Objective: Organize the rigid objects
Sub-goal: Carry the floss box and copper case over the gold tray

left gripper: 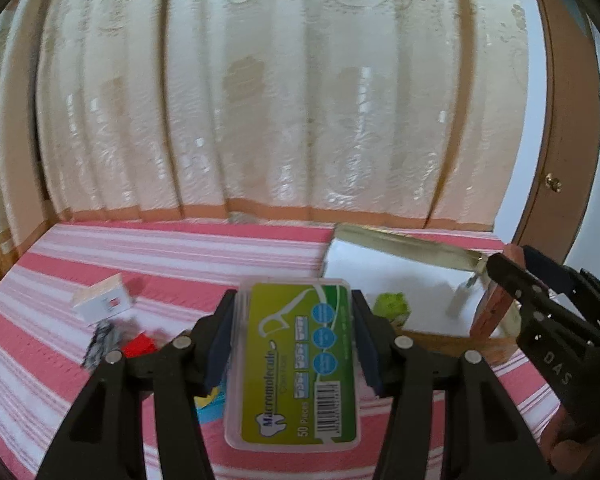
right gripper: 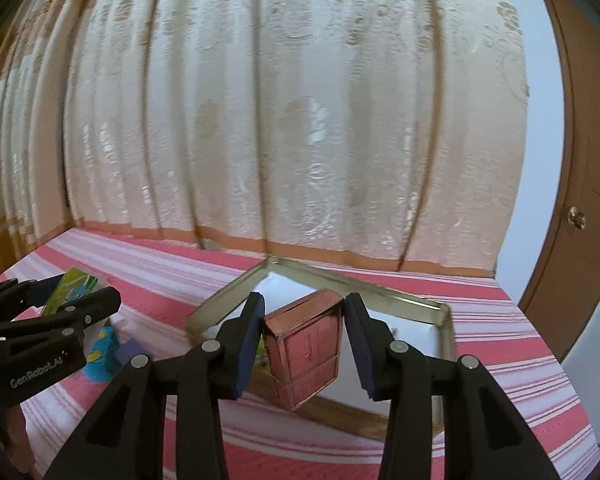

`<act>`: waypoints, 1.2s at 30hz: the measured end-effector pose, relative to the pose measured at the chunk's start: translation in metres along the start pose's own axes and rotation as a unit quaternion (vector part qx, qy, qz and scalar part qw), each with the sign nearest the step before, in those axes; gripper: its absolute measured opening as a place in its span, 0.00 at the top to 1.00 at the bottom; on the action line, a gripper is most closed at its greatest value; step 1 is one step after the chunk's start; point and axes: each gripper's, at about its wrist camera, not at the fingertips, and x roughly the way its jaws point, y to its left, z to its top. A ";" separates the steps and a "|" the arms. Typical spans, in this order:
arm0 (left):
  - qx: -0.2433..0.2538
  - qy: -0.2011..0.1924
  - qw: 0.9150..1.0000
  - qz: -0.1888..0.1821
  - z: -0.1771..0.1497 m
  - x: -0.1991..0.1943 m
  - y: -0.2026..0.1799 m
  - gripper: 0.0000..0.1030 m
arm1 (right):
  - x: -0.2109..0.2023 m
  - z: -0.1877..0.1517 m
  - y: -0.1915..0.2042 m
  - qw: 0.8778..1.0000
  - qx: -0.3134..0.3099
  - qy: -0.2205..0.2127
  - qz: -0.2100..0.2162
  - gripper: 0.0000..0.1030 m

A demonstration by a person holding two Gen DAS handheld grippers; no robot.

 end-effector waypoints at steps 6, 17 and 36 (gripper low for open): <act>0.013 -0.001 1.000 -0.013 0.009 0.018 -0.031 0.48 | 0.015 0.001 -0.035 0.999 0.027 0.002 -0.027 0.57; 0.031 0.010 0.999 -0.034 0.013 0.063 -0.083 0.48 | 0.051 -0.010 -0.086 0.995 0.064 0.010 -0.070 0.57; 0.050 0.026 0.998 -0.031 0.015 0.120 -0.131 0.48 | 0.099 -0.020 -0.118 0.991 0.065 0.046 -0.109 0.57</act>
